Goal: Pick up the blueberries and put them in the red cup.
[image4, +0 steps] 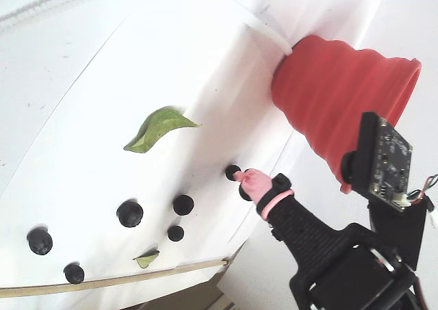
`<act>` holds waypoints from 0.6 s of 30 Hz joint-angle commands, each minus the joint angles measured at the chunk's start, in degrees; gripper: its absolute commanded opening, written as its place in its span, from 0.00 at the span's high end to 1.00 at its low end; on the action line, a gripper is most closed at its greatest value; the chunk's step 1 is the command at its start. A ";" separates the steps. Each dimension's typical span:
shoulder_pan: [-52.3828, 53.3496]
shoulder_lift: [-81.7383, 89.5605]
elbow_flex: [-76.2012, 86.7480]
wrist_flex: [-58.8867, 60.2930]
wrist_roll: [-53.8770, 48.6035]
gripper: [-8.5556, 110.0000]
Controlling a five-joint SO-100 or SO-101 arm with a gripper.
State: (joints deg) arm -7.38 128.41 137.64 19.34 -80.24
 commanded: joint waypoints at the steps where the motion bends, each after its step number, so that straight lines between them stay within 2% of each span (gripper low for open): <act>1: 0.70 6.42 -4.48 2.02 -0.26 0.85; 18: 5.10 8.70 -11.34 5.89 -1.76 0.85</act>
State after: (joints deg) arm -4.75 132.01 131.13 25.05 -81.47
